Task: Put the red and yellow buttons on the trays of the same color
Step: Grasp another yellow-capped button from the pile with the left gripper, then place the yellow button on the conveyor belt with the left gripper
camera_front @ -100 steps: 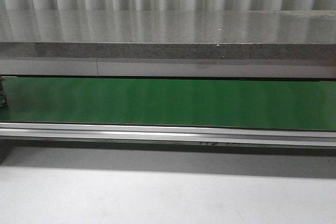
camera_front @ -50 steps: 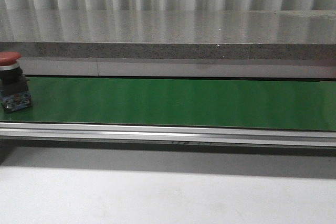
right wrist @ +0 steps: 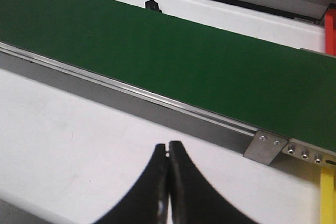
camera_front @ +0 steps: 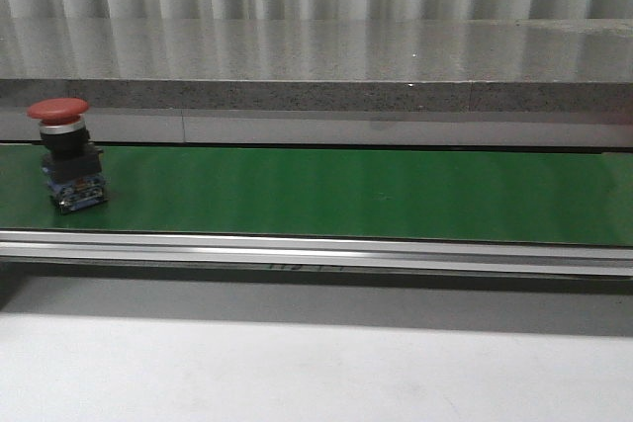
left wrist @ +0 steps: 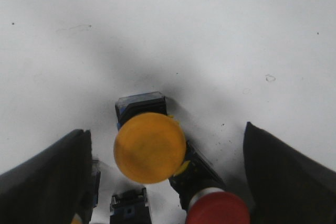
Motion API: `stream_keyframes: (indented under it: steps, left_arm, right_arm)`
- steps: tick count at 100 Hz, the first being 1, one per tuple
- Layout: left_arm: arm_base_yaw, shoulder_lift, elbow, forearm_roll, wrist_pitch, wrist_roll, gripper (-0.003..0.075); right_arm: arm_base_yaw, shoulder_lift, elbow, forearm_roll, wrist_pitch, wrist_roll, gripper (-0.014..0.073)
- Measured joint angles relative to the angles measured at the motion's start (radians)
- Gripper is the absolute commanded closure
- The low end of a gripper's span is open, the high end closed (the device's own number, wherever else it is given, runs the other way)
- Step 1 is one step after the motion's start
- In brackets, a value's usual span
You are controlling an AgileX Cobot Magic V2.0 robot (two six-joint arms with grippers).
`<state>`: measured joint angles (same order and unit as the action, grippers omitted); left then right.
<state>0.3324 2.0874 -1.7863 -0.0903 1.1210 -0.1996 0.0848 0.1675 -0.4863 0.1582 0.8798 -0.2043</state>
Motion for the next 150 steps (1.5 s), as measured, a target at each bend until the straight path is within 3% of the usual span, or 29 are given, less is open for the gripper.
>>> stream_keyframes:
  steps: [18,26,48,62,82,101,150]
  left_arm:
    - [0.000,0.061,-0.014,0.000,0.028,-0.005,0.0158]
    - [0.000,0.067,-0.014,0.000,0.030,-0.005,0.0201]
    - [0.000,0.068,-0.015,0.000,0.030,-0.005,0.0504]
    - [0.000,0.068,-0.024,0.004,0.032,-0.005,0.0595]
    - [0.000,0.024,-0.060,0.023,0.045,0.050,0.0608]
    - [-0.028,-0.143,-0.022,0.036,0.026,0.131,0.0608]
    - [-0.238,-0.555,0.440,0.028,-0.100,0.207,0.0608]
  right_arm:
    - [0.000,0.000,0.000,0.000,0.000,0.000,0.0659]
    - [0.000,0.000,0.000,0.000,0.000,0.000,0.0659]
    - [0.000,0.000,0.000,0.000,0.000,0.000,0.0659]
    - [0.000,0.000,0.000,0.000,0.000,0.000,0.0659]
    - [0.000,0.000,0.000,0.000,0.000,0.000,0.0659]
    - [0.000,0.000,0.000,0.000,0.000,0.000,0.0659]
    - [0.000,0.000,0.000,0.000,0.000,0.000,0.0659]
